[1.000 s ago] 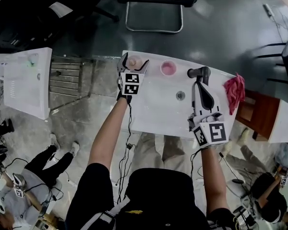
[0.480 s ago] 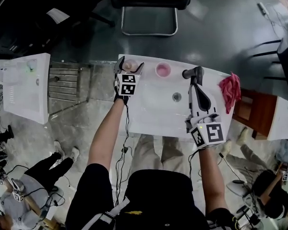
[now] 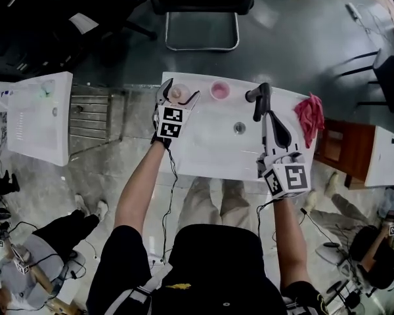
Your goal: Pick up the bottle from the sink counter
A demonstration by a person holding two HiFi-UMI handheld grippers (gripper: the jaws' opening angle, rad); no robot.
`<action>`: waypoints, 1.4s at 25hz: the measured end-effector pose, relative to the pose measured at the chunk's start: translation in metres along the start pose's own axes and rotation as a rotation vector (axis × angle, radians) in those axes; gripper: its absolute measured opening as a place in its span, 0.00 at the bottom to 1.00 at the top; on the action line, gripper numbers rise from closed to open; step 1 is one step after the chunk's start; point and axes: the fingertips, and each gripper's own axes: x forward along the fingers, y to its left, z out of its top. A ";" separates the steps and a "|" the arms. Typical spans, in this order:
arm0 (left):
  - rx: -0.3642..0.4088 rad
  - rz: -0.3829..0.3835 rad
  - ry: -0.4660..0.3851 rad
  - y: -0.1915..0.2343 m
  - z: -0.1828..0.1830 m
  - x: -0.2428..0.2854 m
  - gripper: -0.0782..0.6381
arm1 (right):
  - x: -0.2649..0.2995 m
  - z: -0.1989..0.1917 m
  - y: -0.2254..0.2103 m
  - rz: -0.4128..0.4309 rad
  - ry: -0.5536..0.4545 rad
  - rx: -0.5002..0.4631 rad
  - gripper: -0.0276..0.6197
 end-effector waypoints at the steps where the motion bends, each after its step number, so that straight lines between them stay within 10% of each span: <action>1: 0.010 -0.017 -0.006 -0.005 0.013 -0.011 0.68 | -0.005 0.004 0.000 -0.005 -0.006 0.001 0.09; 9: 0.052 -0.138 -0.001 -0.055 0.082 -0.098 0.69 | -0.052 0.033 0.005 -0.016 -0.021 0.016 0.09; 35: 0.044 -0.126 -0.197 -0.268 0.203 -0.307 0.69 | -0.252 0.029 -0.009 0.097 -0.057 0.041 0.09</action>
